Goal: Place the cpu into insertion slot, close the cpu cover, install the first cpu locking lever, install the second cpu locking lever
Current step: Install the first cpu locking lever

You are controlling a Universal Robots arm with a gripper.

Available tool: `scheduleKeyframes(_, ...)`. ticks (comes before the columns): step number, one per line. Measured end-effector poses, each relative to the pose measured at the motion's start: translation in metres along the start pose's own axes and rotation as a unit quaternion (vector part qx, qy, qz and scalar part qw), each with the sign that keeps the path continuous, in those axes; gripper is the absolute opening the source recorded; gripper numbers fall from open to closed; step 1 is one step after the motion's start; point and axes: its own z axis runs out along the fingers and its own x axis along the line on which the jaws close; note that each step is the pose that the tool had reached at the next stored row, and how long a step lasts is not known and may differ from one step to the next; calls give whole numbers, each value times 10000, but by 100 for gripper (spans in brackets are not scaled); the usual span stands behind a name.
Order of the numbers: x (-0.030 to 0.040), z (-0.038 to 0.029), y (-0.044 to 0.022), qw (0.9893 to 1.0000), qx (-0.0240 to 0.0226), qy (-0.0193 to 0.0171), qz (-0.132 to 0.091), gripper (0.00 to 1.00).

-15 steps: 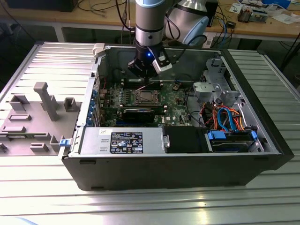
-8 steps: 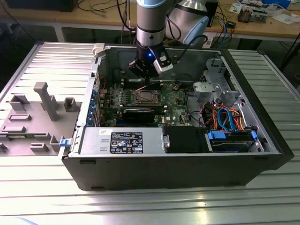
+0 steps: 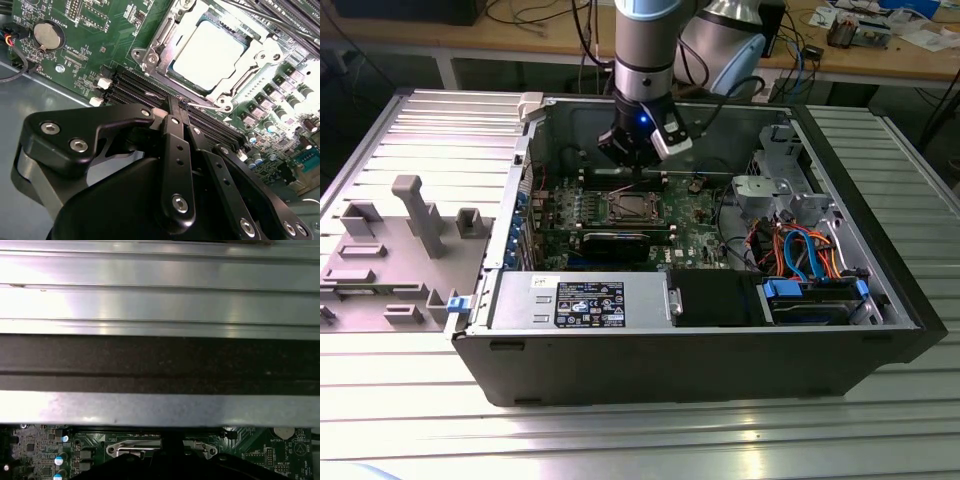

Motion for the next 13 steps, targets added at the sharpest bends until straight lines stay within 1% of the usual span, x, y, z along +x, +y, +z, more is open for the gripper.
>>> scheduleKeyframes(13,-70,68,-8,10000,0,1,0,11)
